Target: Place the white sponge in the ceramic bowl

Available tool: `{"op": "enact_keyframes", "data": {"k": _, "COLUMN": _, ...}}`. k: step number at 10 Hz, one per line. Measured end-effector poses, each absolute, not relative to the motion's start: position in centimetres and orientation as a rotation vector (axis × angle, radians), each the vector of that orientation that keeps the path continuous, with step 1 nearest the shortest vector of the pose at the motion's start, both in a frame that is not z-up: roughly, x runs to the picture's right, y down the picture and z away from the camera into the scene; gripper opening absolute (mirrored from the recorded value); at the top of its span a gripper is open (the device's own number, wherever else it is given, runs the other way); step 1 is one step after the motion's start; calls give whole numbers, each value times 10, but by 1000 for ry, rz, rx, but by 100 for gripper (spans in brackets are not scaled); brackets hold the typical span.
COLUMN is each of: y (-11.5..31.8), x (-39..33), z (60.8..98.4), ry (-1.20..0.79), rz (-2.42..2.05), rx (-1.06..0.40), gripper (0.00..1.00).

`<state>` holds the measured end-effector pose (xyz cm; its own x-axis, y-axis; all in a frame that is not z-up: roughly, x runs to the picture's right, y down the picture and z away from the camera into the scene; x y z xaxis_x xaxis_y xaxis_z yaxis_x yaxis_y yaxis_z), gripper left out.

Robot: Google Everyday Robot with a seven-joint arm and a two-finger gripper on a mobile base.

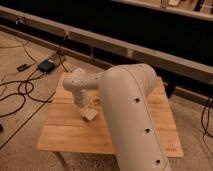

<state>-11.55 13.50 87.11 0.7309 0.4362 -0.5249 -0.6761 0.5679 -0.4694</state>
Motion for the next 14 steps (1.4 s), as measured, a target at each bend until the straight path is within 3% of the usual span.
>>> {"op": "enact_keyframes", "data": {"k": 5, "y": 80, "x": -105, "z": 832, "ry": 382, "rz": 817, "rx": -655, "gripper": 0}}
{"op": "enact_keyframes", "data": {"k": 14, "y": -17, "x": -43, "z": 848, "ry": 457, "rz": 1110, "rx": -523, "gripper": 0}}
